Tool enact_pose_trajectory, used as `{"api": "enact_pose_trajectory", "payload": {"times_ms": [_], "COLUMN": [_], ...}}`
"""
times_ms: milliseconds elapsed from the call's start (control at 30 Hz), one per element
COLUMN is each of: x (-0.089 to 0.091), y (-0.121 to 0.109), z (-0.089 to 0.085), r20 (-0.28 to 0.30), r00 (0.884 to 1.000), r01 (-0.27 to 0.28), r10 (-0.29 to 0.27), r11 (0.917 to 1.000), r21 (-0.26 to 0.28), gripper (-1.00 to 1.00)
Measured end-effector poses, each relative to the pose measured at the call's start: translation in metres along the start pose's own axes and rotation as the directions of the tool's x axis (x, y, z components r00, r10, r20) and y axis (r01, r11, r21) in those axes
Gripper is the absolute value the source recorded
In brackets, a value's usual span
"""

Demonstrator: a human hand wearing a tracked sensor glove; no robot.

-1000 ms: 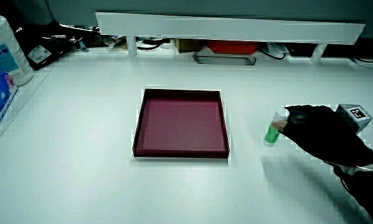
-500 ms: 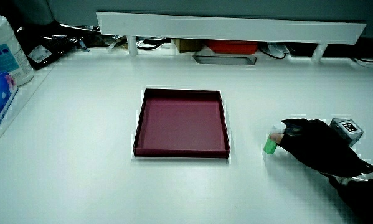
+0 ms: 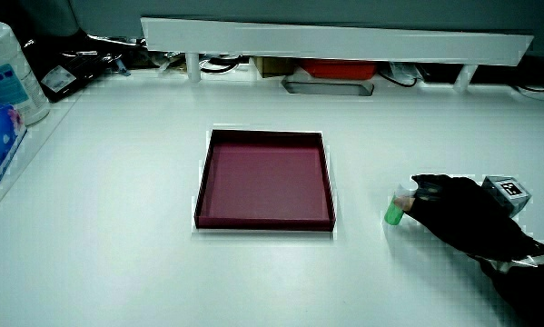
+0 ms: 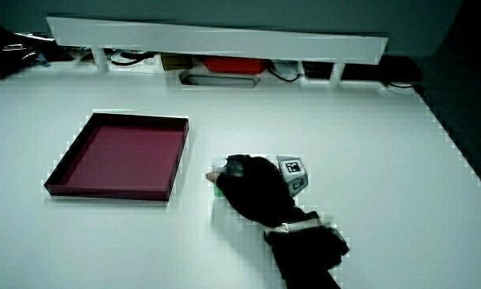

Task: Place glue stick

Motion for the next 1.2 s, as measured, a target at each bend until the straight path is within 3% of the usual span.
{"api": "enact_pose_trajectory", "payload": {"times_ms": [200, 633, 800, 967, 1033, 1200], "x": [0.001, -0.003, -0.011, -0.030, -0.039, -0.057], "y": [-0.001, -0.006, -0.011, -0.016, -0.019, -0.028], "z": [0.001, 0.002, 0.008, 0.018, 0.021, 0.026], "r20": [0.017, -0.008, -0.004, 0.075, 0.115, 0.220], "r00": [1.000, 1.000, 1.000, 0.996, 0.992, 0.972], "r01": [0.012, 0.002, -0.020, -0.052, -0.042, -0.054], "r10": [-0.012, -0.002, 0.020, 0.057, 0.050, 0.077], "r11": [0.9999, 1.0000, 0.9989, 0.9964, 0.9961, 0.9924], "r21": [-0.001, -0.003, -0.042, -0.068, -0.078, -0.111], "gripper": [-0.32, -0.74, -0.90, -1.00, -1.00, -1.00]}}
